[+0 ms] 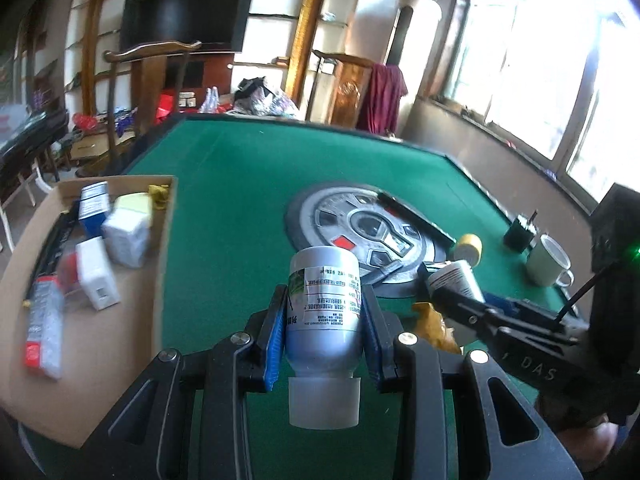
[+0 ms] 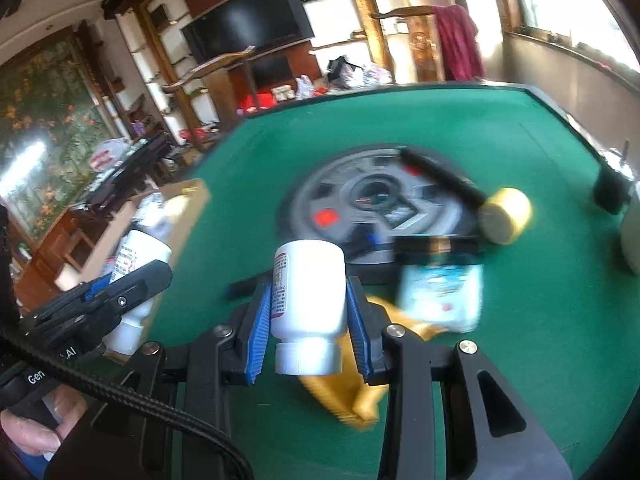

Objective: Organize objects

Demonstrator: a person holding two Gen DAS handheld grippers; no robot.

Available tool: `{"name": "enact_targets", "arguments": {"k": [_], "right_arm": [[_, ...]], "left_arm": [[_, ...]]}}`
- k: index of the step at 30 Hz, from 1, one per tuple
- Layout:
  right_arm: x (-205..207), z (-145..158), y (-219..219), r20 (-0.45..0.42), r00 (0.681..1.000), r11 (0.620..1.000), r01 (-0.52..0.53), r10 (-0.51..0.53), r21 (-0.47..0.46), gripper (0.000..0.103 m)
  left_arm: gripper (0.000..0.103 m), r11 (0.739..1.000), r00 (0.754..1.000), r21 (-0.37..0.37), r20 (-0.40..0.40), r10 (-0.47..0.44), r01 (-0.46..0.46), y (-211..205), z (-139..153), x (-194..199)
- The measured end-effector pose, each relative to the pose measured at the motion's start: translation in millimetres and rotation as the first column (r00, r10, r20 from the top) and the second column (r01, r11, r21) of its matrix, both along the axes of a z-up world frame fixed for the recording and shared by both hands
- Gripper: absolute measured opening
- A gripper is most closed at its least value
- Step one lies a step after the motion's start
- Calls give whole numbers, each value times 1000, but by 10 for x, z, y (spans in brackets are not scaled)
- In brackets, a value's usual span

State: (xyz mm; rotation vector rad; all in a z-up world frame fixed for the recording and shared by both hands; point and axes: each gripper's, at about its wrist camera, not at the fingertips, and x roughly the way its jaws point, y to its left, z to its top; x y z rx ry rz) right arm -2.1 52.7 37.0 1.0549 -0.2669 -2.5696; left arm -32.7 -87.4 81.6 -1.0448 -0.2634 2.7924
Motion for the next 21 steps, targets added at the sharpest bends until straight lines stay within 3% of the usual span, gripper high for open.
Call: {"name": "enact_targets", "arguments": {"k": [5, 12, 21], "right_arm": [[130, 106, -426, -37, 995, 996, -91, 90, -23, 33], [252, 165, -1111, -42, 971, 972, -235, 234, -3, 33], [106, -64, -1941, 52, 932, 933, -360, 359, 23, 33]], "left_arm": [[29, 996, 996, 9, -28, 83, -83, -445, 132, 285], [29, 970, 968, 28, -53, 244, -243, -1189, 191, 641], [29, 915, 916, 54, 32, 399, -400, -1876, -213, 590]]}}
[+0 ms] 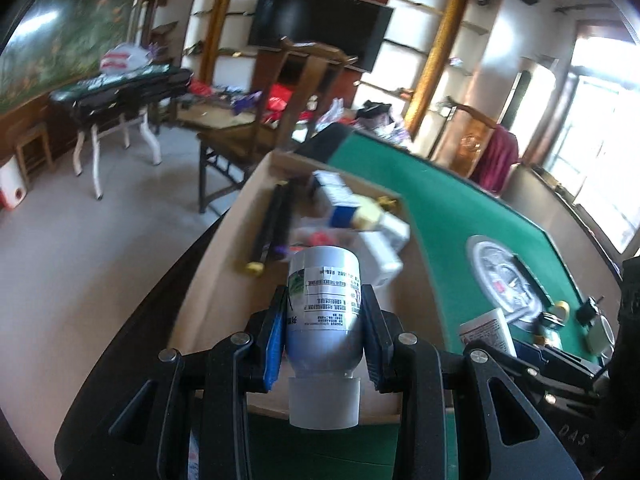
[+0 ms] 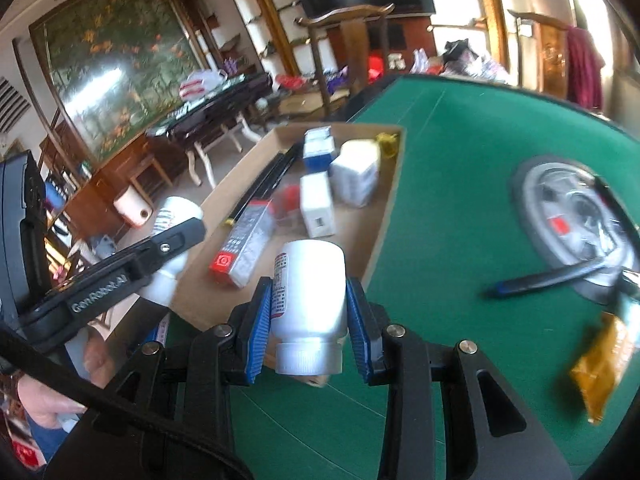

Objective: Organize objects

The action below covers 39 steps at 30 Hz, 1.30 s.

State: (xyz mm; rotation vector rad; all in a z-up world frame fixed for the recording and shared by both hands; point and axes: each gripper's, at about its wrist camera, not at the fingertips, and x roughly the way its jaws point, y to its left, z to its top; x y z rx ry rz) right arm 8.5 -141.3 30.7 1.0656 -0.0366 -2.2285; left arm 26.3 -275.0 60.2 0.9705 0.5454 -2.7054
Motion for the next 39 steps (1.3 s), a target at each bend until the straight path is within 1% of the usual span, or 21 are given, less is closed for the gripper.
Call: {"name": "enact_targets", "arguments": {"k": [5, 8, 12, 21, 23, 26, 30, 33, 35, 37, 38, 39], "right_arm": [[-49, -189, -333, 29, 999, 999, -15, 14, 51, 33], [-63, -291, -426, 53, 998, 997, -25, 22, 70, 33], [-72, -368, -515, 62, 998, 995, -33, 27, 91, 33], [-48, -402, -579, 53, 998, 993, -41, 36, 110, 34], [-23, -384, -586, 40, 998, 991, -45, 41, 123, 34], [43, -297, -559, -2, 999, 992, -52, 52, 116, 34], [176, -118, -401, -87, 994, 992, -57, 67, 113, 36], [269, 37, -59, -129, 990, 997, -59, 65, 48, 37], [280, 130, 235, -160, 987, 1000, -24, 26, 16, 37], [274, 210, 582, -183, 983, 999, -2, -5, -39, 40], [276, 234, 721, -199, 980, 998, 14, -25, -55, 46], [275, 250, 978, -236, 968, 995, 68, -83, -71, 52]], "left_arm": [[29, 1000, 999, 7, 41, 15, -15, -64, -192, -72], [29, 1000, 998, 18, 53, 22, -23, -130, -275, -66], [29, 999, 997, 13, 72, 29, -30, -214, -332, -31], [30, 999, 995, -26, 93, 39, -37, -198, -365, -42], [29, 999, 995, -28, 94, 40, -38, -195, -360, -32], [30, 998, 994, -41, 102, 40, -36, -171, -347, -18], [30, 998, 995, -61, 89, 36, -31, -102, -247, 49], [30, 997, 997, -78, 70, 29, -23, -40, -116, 103], [30, 996, 998, -90, 55, 19, -14, 20, -29, 133], [30, 995, 999, -101, 46, -4, 9, 146, 58, 122], [30, 994, 999, -104, 42, -14, 18, 191, 91, 117], [30, 993, 999, -108, 35, -36, 39, 280, 124, 113]]}}
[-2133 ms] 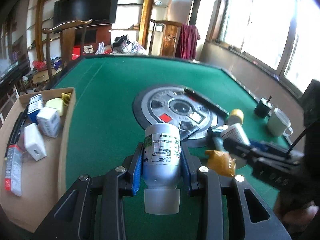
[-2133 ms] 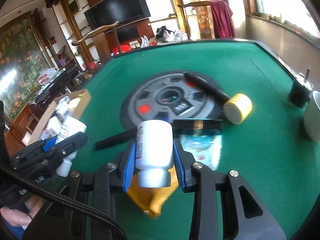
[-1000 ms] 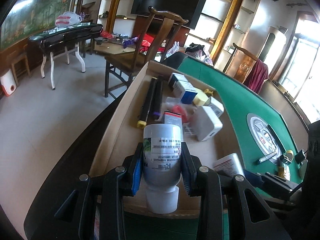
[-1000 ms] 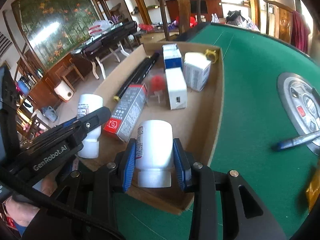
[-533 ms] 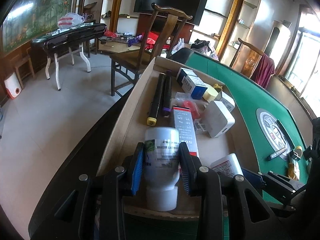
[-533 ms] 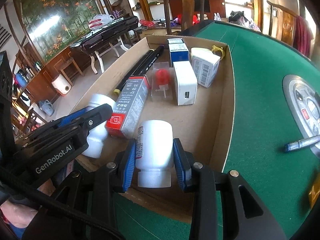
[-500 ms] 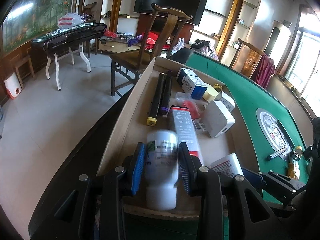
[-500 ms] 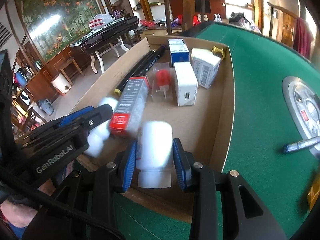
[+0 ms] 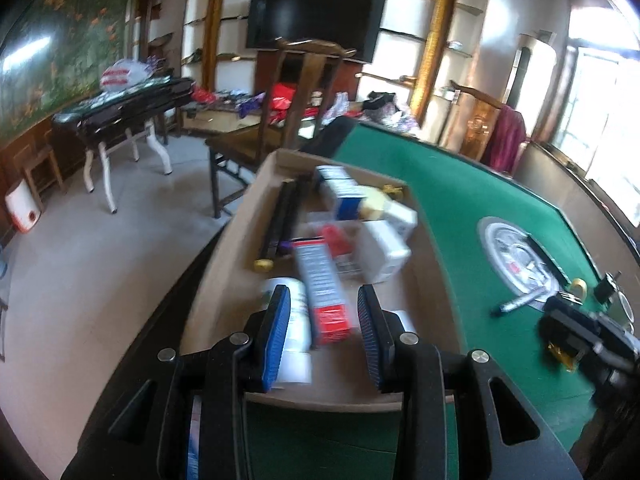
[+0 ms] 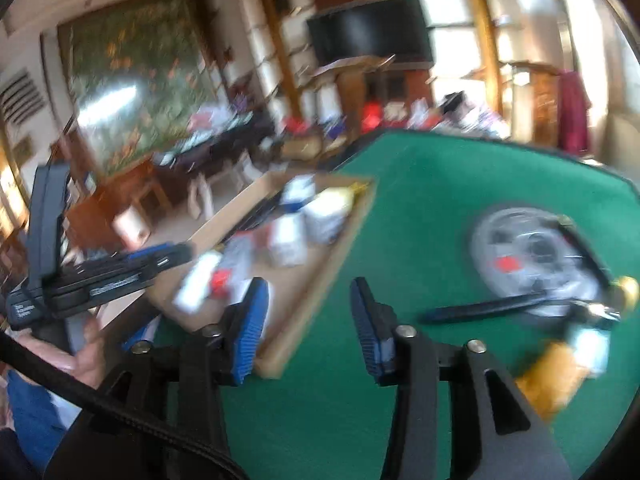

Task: Organize objects
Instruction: 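Lower both white bottles into the tray and open both grippers, then move both grippers back over the felt toward the remaining items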

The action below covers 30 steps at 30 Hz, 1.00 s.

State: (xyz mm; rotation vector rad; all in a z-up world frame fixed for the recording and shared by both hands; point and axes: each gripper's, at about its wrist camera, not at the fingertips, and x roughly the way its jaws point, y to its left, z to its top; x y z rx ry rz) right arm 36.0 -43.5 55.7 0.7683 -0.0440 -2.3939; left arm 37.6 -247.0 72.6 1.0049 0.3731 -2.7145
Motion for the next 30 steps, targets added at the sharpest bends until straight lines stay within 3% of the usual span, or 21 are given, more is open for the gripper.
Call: {"name": "enact_targets", "arguments": {"k": [3, 4, 7, 9, 15, 22, 26, 30], "right_arm": [[-66, -21, 587, -56, 986, 987, 153, -155, -46, 56], [-166, -22, 805, -25, 974, 972, 223, -226, -74, 56], [-364, 29, 1168, 51, 950, 931, 313, -309, -190, 56], [-440, 19, 1343, 74, 910, 886, 415, -409, -208, 55], [-580, -62, 1583, 131, 814, 790, 580, -565, -198, 55], [-479, -205, 1970, 211, 670, 638, 742, -712, -204, 55], [-452, -329, 2086, 263, 629, 602, 777, -731, -184, 55], [-508, -480, 2160, 335, 603, 587, 793, -724, -160, 55]], "left_arm": [[30, 995, 995, -17, -11, -100, 100, 314, 44, -48], [30, 991, 991, -14, -8, -133, 133, 415, 48, -94], [30, 972, 972, 21, 6, -233, 233, 781, 8, -275], [30, 952, 952, 35, 27, -305, 304, 1035, -21, -432], [30, 882, 880, 77, 74, -470, 465, 1660, -91, -951], [30, 837, 837, 182, 102, -537, 515, 1809, -444, -1212], [30, 803, 816, 275, 96, -571, 529, 1775, -600, -1239], [30, 797, 815, 291, 89, -573, 529, 1776, -645, -1227]]}}
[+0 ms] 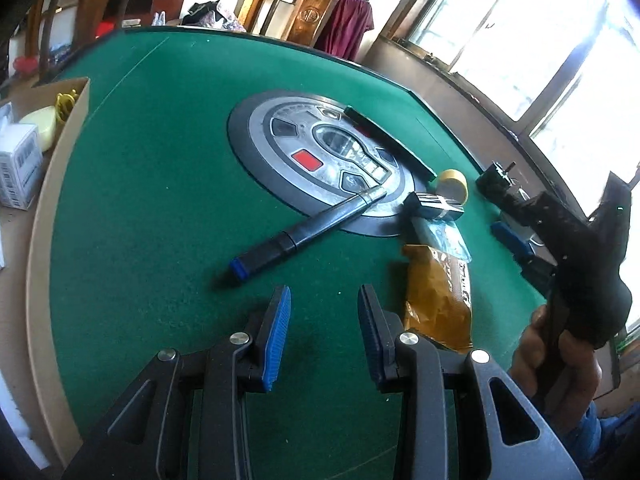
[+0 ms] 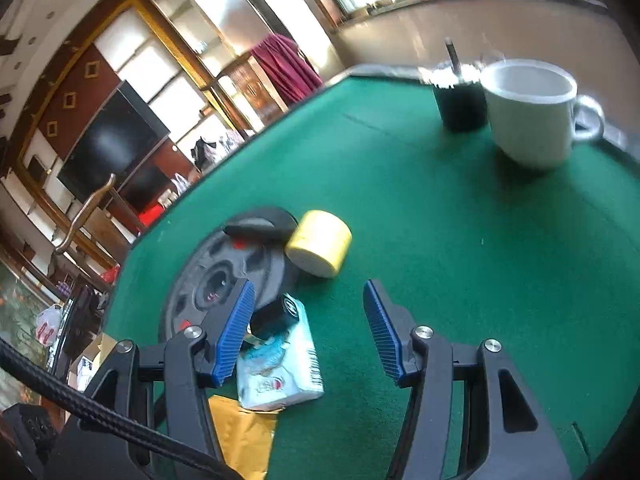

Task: Organize objects
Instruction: 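Move both grippers back over the felt toward the remaining items, then grasp a blue-capped black marker with the left gripper while the right grasps the yellow foil packet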

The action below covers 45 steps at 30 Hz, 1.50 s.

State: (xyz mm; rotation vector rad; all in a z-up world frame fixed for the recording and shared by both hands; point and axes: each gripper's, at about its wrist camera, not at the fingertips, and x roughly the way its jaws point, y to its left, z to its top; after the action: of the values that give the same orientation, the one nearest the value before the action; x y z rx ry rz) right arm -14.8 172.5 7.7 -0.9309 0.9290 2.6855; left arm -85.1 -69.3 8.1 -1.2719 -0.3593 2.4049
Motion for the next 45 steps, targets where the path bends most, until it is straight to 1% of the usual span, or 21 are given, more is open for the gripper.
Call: {"name": "enact_targets", "arguments": {"k": [8, 11, 14, 17, 19, 21, 23, 26, 28, 30, 31, 32, 33, 35, 38, 39, 41, 42, 43, 44, 45], "right_arm": [[-49, -102, 14, 42, 999, 1000, -23, 23, -10, 55], [-79, -167, 83, 61, 998, 997, -20, 25, -74, 55], [-61, -196, 128, 73, 997, 997, 7, -1, -76, 55], [-52, -192, 109, 65, 998, 999, 19, -17, -28, 55], [-60, -204, 99, 81, 997, 1000, 16, -15, -12, 55], [-45, -135, 118, 128, 992, 1000, 10, -12, 17, 55], [-5, -9, 180, 163, 987, 1000, 3, -7, 27, 55], [30, 194, 241, 193, 981, 997, -34, 20, 68, 55], [93, 320, 221, 227, 973, 995, -58, 39, 78, 55], [222, 405, 171, 275, 960, 997, -68, 55, 37, 55], [301, 436, 145, 289, 956, 998, -59, 49, 24, 55], [406, 475, 102, 300, 952, 998, -60, 54, 11, 55], [488, 498, 68, 311, 949, 998, -61, 54, 13, 55], [632, 547, 20, 333, 942, 998, -48, 36, 28, 55], [845, 629, -67, 386, 922, 999, -32, 22, 21, 55], [903, 656, -89, 391, 920, 1000, -20, 12, 15, 55], [1005, 733, -151, 402, 916, 1000, -14, 10, 7, 55], [1005, 755, -181, 414, 910, 1000, -18, 12, 10, 55], [1026, 769, -216, 420, 907, 1000, -22, 13, 16, 55], [1019, 777, -250, 424, 906, 999, -29, 18, 19, 55], [997, 776, -299, 432, 901, 999, -46, 36, 12, 55]], "left_arm": [[30, 998, 998, -56, -59, -16, 13, 117, -9, 0], [30, 998, 998, -56, -60, -9, 6, 127, -14, -22], [30, 997, 998, -76, -64, 2, -7, 159, -8, -41], [30, 988, 998, -151, -59, 23, -32, 235, 17, -30], [30, 981, 999, -189, -27, 26, -30, 273, 106, -43], [30, 978, 1000, -208, 3, 17, -16, 277, 322, -59], [30, 975, 1000, -222, 4, -22, 22, 271, 590, -100], [30, 964, 994, -243, 20, -103, 105, 281, 760, -249], [30, 945, 986, -282, 50, -158, 166, 344, 729, -399], [30, 921, 967, -295, 92, -238, 255, 443, 627, -506], [30, 904, 967, -342, 85, -241, 255, 485, 588, -556], [30, 895, 963, -356, 82, -255, 268, 513, 570, -582], [30, 889, 949, -333, 104, -298, 316, 538, 512, -647], [30, 885, 954, -358, 130, -270, 299, 551, 409, -778], [30, 838, 919, -377, 171, -355, 394, 712, 268, -845], [30, 830, 923, -403, 183, -338, 384, 754, 196, -888], [30, 820, 911, -398, 203, -359, 412, 823, 119, -910], [30, 823, 914, -398, 202, -352, 405, 861, 76, -933], [29, 834, 930, -412, 170, -326, 368, 871, 84, -950], [25, 840, 939, -419, 167, -302, 344, 886, 82, -967], [16, 848, 943, -413, 175, -283, 331, 884, 85, -981]]}}
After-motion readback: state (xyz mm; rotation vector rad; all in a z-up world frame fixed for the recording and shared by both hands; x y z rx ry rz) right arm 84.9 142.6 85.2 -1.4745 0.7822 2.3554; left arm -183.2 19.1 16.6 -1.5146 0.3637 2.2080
